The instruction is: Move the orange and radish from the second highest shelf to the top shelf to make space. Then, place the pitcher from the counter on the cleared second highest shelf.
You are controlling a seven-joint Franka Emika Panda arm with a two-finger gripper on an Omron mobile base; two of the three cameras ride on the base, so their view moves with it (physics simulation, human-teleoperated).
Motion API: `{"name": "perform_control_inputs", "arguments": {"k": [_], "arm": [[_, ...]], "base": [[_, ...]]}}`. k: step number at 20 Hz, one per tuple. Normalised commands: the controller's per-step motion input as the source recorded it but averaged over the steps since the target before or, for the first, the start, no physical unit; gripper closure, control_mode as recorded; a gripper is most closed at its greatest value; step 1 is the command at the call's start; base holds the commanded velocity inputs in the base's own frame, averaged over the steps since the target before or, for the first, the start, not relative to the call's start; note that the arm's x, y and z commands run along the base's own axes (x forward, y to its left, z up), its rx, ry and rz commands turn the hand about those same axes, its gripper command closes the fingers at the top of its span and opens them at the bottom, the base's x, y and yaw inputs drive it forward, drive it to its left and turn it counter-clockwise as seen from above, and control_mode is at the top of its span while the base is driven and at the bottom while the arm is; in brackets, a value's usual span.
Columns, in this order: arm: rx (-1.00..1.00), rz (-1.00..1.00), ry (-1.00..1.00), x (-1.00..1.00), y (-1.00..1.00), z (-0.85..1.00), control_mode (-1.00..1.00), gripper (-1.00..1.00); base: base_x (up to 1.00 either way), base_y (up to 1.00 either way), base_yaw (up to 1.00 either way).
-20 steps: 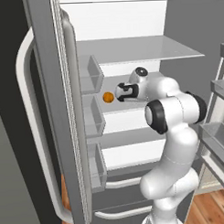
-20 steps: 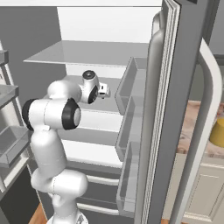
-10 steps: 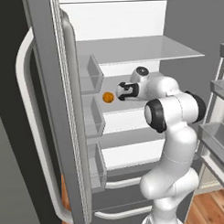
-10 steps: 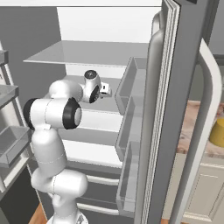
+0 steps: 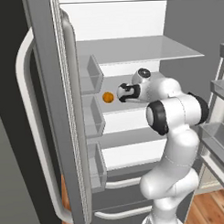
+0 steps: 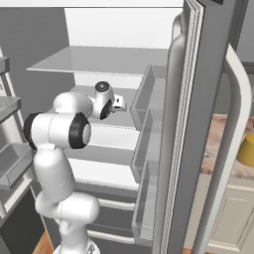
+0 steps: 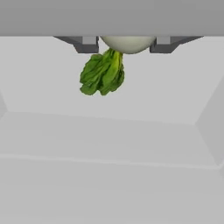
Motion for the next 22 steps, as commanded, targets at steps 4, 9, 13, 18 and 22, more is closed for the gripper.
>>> {"name": "perform_control_inputs", "arguments": {"k": [4,9,13,18,22], "arm": [[0.0,0.0,0.0,-0.94,0.0,0.07,-1.0,1.0],[0.0,0.0,-0.01,-1.0,-0.13,0.44,-1.0,1.0],[0.0,0.0,-0.07,-0.99,-0.23,0.79,-1.0,1.0],[0.01,0.0,-0.12,-0.83,-0.2,0.97,-1.0,1.0],[0.05,0.0,-0.11,-0.54,-0.15,1.0,-1.0,1.0]], "base": [[0.0,0.0,0.0],[0.0,0.0,0.0],[0.0,0.0,0.0],[0.0,0.0,0.0],[0.0,0.0,0.0]]}}
